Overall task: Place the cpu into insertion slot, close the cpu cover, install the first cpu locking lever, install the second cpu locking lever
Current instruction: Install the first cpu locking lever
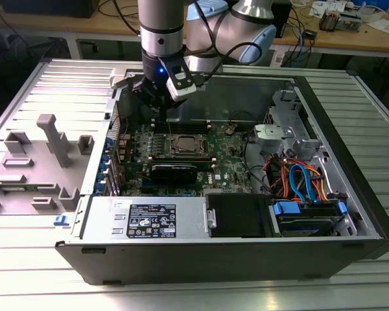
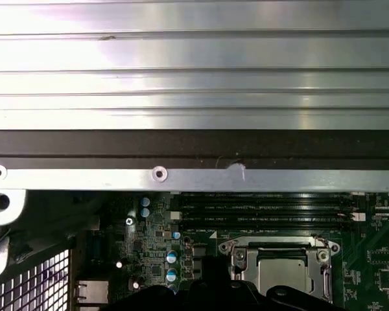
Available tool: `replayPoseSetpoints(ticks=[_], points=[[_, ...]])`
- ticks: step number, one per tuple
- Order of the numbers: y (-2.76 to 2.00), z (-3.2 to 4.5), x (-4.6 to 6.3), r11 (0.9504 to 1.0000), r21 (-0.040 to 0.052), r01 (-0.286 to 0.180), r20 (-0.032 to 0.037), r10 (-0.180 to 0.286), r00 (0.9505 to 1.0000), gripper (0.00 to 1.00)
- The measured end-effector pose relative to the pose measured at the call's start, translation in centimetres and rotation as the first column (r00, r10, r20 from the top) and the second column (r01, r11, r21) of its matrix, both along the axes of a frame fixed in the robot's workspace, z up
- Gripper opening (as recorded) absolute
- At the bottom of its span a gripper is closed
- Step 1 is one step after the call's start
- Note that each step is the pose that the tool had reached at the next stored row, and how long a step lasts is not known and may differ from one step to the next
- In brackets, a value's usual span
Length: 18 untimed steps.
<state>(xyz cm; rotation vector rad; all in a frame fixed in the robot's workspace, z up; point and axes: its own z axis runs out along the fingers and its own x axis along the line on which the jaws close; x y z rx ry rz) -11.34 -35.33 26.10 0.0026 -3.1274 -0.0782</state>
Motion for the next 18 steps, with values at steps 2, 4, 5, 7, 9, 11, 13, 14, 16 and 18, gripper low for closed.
replayPoseSetpoints(ticks=[2, 4, 5, 7, 9, 11, 13, 14, 16, 18], points=[[0.05, -0.05, 0.4, 1.0000, 0.0000, 0.000, -0.0005, 0.000, 1.0000, 0.11], [0.06, -0.11, 0.7, 1.0000, 0.0000, -0.002, -0.0006, 0.002, 1.0000, 0.11], [0.07, -0.16, 0.8, 1.0000, 0.0001, -0.002, -0.0005, 0.002, 1.0000, 0.11], [0.09, -0.30, 1.1, 1.0000, -0.0012, -0.003, -0.0006, 0.003, 1.0000, 0.11], [0.10, -0.41, 1.5, 1.0000, -0.0023, -0.003, -0.0006, 0.003, 1.0000, 0.11], [0.12, -0.52, 1.8, 1.0000, -0.0029, -0.003, -0.0006, 0.003, 1.0000, 0.11], [0.13, -0.62, 2.1, 1.0000, -0.0031, -0.003, -0.0005, 0.003, 1.0000, 0.11], [0.13, -0.65, 2.2, 1.0000, -0.0033, -0.003, -0.0006, 0.003, 1.0000, 0.11], [0.13, -0.70, 2.2, 1.0000, -0.0035, -0.003, -0.0008, 0.003, 1.0000, 0.11], [0.14, -0.73, 2.2, 1.0000, -0.0033, -0.003, -0.0005, 0.003, 1.0000, 0.11]])
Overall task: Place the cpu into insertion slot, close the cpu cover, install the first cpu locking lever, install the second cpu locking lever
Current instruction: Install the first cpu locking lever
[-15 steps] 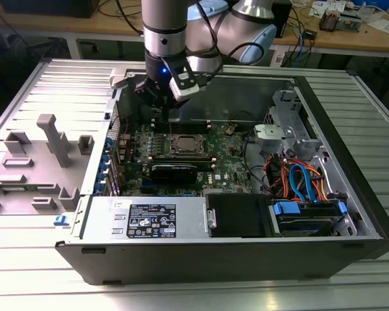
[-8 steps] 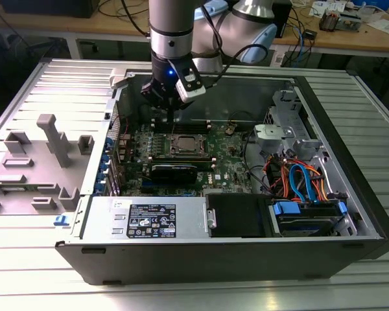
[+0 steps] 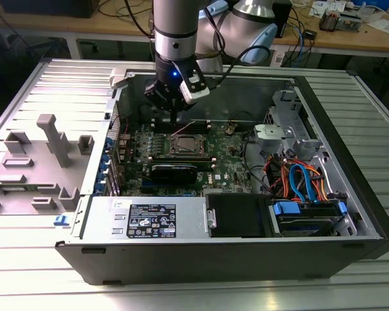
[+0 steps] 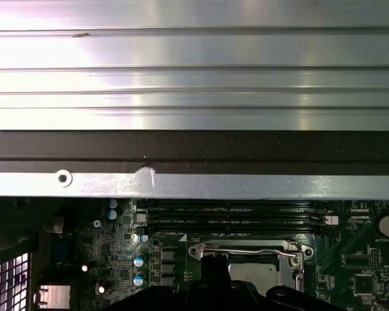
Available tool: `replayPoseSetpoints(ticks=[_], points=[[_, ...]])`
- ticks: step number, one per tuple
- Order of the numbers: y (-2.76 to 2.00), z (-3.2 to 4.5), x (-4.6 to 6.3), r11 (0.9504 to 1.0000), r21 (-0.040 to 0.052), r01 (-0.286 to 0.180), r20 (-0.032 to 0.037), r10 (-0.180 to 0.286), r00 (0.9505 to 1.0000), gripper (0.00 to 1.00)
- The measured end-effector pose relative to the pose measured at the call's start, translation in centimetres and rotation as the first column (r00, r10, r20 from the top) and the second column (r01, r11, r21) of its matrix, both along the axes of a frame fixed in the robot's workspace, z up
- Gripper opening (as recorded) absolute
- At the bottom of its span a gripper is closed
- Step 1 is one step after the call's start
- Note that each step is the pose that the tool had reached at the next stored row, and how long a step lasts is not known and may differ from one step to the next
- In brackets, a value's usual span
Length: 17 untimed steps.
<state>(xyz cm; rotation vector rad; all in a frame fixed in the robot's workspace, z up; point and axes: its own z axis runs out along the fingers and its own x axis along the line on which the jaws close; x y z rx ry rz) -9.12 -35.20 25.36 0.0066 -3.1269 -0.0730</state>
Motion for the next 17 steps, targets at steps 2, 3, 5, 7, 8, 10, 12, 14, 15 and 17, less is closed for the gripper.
replayPoseSetpoints(ticks=[2, 3, 5, 7, 8, 10, 12, 14, 15, 17], points=[[0.00, 0.00, 0.00, 1.0000, -0.0001, 0.000, -0.0001, 0.000, 1.0000, 0.11], [0.00, -0.05, 0.00, 1.0000, 0.0000, 0.000, -0.0001, 0.000, 1.0000, 0.11], [0.00, -0.10, 0.00, 1.0000, -0.0001, 0.000, -0.0001, 0.000, 1.0000, 0.11], [0.00, -0.11, 0.00, 1.0000, 0.0000, 0.000, -0.0001, 0.000, 1.0000, 0.11], [0.00, -0.11, 0.00, 1.0000, 0.0000, 0.000, 0.0000, 0.000, 1.0000, 0.11], [0.00, -0.11, 0.00, 1.0000, 0.0000, 0.000, -0.0001, 0.000, 1.0000, 0.11], [0.00, -0.11, 0.00, 1.0000, 0.0000, 0.000, -0.0001, 0.000, 1.0000, 0.11], [0.00, -0.14, 0.01, 1.0000, 0.0001, 0.000, 0.0000, 0.000, 1.0000, 0.11], [0.04, -0.21, 0.03, 1.0000, 0.0003, 0.000, 0.0002, 0.000, 1.0000, 0.11], [0.08, -0.49, 0.19, 1.0000, 0.0000, 0.000, -0.0001, 0.000, 1.0000, 0.11]])
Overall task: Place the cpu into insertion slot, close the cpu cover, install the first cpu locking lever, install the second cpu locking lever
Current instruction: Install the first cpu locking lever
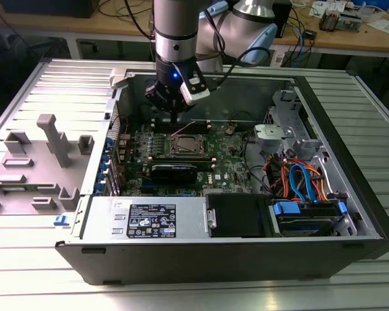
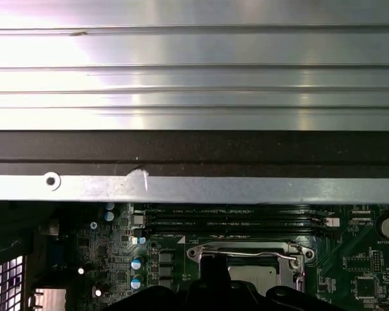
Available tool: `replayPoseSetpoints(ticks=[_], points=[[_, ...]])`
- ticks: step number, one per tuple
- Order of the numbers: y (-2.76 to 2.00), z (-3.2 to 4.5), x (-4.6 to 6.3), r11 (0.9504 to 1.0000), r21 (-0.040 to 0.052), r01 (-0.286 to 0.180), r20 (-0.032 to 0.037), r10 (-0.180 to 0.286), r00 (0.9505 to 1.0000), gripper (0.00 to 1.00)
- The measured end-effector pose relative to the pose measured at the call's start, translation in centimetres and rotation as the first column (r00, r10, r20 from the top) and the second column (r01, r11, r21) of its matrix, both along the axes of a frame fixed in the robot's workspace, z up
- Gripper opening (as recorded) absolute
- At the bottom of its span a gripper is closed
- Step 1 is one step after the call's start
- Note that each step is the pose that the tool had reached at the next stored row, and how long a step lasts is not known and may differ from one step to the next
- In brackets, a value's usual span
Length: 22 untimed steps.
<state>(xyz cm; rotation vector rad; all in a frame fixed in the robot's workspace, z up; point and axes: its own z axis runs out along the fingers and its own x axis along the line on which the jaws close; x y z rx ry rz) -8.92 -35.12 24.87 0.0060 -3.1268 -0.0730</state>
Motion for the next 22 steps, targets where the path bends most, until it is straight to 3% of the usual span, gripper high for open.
replayPoseSetpoints(ticks=[9, 17, 22], points=[[0.10, -0.67, 0.8, 1.0000, 0.0011, 0.000, -0.0012, 0.000, 1.0000, 0.11], [0.79, -1.33, 1.6, 1.0000, 0.0010, -0.003, -0.0012, 0.003, 1.0000, 0.11], [0.97, -1.43, 2.2, 1.0000, 0.0010, -0.008, -0.0012, 0.008, 1.0000, 0.11]])
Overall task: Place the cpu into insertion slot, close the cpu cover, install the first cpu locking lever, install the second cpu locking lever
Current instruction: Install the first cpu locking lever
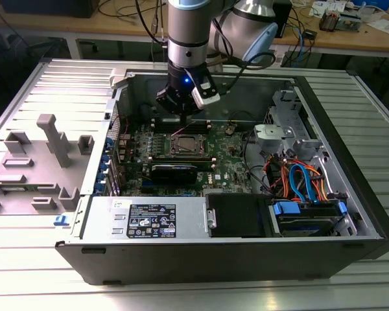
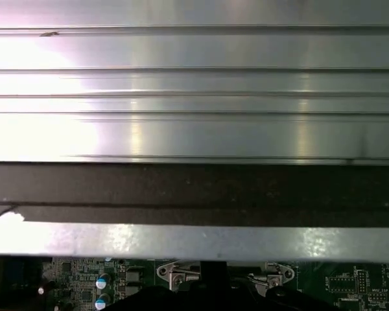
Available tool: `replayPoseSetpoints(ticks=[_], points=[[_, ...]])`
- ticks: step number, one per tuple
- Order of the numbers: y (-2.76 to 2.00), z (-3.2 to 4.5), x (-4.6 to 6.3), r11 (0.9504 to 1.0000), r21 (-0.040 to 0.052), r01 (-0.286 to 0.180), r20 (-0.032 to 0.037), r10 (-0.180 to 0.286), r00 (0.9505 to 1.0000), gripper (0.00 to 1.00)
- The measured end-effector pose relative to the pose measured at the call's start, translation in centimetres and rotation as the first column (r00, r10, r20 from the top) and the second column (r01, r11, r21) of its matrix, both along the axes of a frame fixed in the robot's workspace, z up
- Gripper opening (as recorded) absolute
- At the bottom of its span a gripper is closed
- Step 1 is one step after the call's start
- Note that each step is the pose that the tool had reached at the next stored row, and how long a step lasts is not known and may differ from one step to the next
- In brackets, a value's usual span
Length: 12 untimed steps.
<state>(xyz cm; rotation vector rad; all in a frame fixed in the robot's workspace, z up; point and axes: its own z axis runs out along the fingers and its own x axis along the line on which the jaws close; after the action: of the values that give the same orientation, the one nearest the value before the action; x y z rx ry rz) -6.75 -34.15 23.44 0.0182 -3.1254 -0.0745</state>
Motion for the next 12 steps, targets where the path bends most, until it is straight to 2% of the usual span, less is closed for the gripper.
replayPoseSetpoints(ticks=[4, 12], points=[[0.28, -0.15, 0.27, 1.0000, 0.0000, -0.007, 0.0000, 0.007, 1.0000, 0.11], [0.31, -0.48, 0.67, 1.0000, 0.0000, -0.008, -0.0003, 0.008, 1.0000, 0.11]])
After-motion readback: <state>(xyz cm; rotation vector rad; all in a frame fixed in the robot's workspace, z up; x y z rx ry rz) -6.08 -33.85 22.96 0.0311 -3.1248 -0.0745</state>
